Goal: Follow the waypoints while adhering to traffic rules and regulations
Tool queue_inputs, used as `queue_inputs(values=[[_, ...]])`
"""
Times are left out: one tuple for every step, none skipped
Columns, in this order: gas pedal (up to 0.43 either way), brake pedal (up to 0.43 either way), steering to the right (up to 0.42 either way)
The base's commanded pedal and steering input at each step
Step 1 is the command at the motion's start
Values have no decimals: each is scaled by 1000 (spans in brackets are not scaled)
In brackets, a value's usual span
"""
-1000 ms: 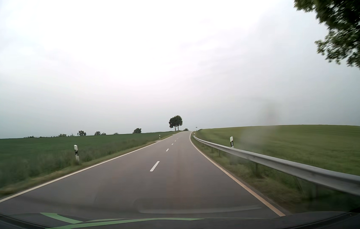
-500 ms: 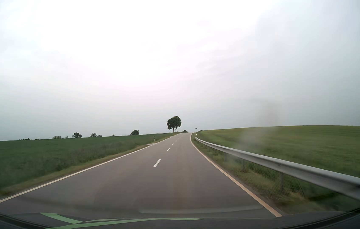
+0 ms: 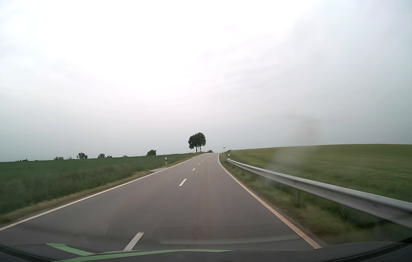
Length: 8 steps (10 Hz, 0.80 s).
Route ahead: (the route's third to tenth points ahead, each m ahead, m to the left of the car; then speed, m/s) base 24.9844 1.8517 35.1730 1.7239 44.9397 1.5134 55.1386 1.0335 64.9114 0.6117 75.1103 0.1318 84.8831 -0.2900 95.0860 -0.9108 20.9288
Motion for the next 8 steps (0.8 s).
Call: queue_inputs(values=[[138,0,3],[138,0,3],[150,0,3],[157,0,3],[157,0,3],[157,0,4],[157,0,4],[169,0,5]])
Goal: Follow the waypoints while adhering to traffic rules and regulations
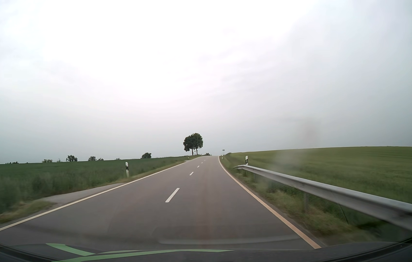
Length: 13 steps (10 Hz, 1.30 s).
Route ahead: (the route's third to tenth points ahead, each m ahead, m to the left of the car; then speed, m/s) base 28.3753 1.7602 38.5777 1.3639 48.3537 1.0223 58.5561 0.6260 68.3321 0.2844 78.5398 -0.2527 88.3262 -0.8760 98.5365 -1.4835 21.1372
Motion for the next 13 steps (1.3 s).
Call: queue_inputs(values=[[169,0,6],[169,0,6],[169,0,6],[169,0,6],[169,0,6],[169,0,5],[169,0,4],[169,0,4],[169,0,4],[169,0,3],[177,0,2],[177,0,2],[177,0,3]])
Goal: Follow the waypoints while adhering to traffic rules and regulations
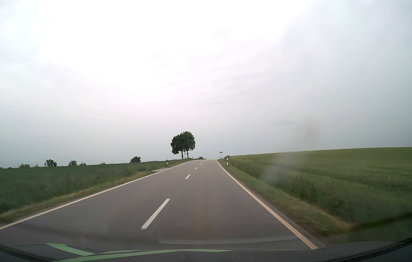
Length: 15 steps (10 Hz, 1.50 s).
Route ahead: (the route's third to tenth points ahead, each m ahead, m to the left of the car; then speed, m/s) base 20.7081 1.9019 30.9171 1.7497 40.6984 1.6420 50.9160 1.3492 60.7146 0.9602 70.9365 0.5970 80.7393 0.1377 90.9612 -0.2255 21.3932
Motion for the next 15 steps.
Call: queue_inputs(values=[[177,0,3],[177,0,2],[177,0,3],[177,0,2],[177,0,3],[177,0,3],[177,0,3],[177,0,3],[177,0,4],[177,0,3],[177,0,3],[177,0,4],[177,0,3],[177,0,4],[177,0,4]])
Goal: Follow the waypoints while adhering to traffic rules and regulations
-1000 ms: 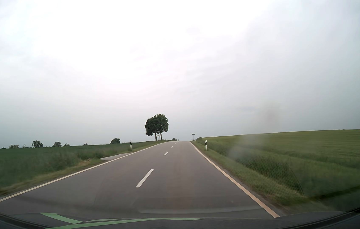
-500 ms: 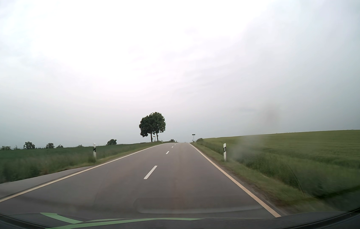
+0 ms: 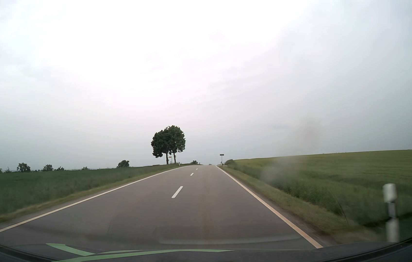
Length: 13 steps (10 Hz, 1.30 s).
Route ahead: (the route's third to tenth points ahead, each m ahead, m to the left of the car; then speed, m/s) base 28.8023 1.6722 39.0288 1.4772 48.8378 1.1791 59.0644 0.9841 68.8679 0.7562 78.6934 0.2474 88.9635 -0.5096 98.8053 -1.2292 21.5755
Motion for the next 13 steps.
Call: queue_inputs(values=[[177,0,4],[177,0,3],[177,0,4],[189,0,4],[189,0,3],[189,0,4],[189,0,3],[189,0,4],[189,0,3],[189,0,3],[189,0,3],[177,0,3],[177,0,3]])
